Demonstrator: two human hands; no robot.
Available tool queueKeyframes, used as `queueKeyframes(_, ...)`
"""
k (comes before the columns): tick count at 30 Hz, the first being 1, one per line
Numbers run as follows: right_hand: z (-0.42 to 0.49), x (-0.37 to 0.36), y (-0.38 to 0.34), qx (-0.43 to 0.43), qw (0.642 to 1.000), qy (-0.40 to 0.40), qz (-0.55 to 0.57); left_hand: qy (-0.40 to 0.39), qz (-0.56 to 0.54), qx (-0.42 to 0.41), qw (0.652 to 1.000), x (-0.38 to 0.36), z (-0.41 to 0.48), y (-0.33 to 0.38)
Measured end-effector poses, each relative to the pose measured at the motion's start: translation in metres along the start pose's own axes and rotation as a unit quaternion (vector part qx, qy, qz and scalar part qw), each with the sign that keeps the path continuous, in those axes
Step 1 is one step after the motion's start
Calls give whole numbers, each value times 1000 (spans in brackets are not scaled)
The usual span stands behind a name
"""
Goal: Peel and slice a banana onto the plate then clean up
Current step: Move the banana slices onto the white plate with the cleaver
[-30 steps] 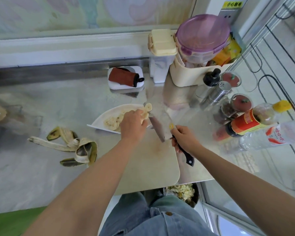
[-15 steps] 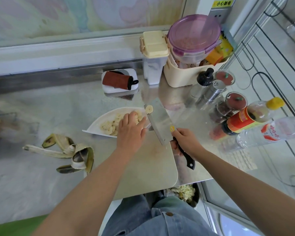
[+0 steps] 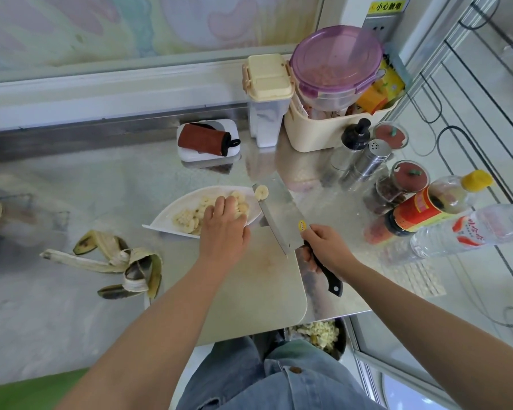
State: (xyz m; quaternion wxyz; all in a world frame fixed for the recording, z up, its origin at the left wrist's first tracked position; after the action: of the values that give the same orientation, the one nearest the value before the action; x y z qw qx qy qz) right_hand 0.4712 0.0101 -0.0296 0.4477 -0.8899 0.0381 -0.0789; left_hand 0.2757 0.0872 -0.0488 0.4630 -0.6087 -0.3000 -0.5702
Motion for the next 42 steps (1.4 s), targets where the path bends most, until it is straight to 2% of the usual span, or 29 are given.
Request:
queueKeyframes(3,1,0,-2,4,1000,-3,-7,14,25,-19,999,4,-2,-5)
queueKeyframes(7,2,-2,-5,11,1000,-17,-6,8,38,7,999,9,2,-11)
queueKeyframes(15,4,-8,-1,-8,996,-86,-11,-63,-77,169,981,-2,1,-29)
queueKeyframes(18,5,-11,3,-15,994,-103,-22,-95,-94,173,976,-7,0,-34)
queueKeyframes(29,14,-25,1,-36,992,-108,-45,-127,-135,198,963,-10,-7,-42)
queueKeyframes(33,12,-23,-2,-37,993,-105,-32,-93,-163,236,953,-7,-8,-50)
queueKeyframes(36,9,-20,-4,-30,994,-102,-14,-36,-168,180,969,3,-6,-44)
queueKeyframes(39,8,-19,-4,-33,995,-99,-7,17,-175,39,984,13,1,-23)
queueKeyframes(42,7,-18,-4,-34,995,-96,-2,19,-132,-107,985,13,3,3)
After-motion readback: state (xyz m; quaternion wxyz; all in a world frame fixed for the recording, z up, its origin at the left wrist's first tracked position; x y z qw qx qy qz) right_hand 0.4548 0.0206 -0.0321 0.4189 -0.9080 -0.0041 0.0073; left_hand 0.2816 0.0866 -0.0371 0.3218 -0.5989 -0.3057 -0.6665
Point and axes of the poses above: each hand's wrist, its own z-axis towards the middle knuckle, its own x-axis out of the back of the hand, y = z × x, the point moved 3 cm from there along z, towards the middle knuckle, and after that the axes turned 12 degrees about z, right-handed, at the moved point
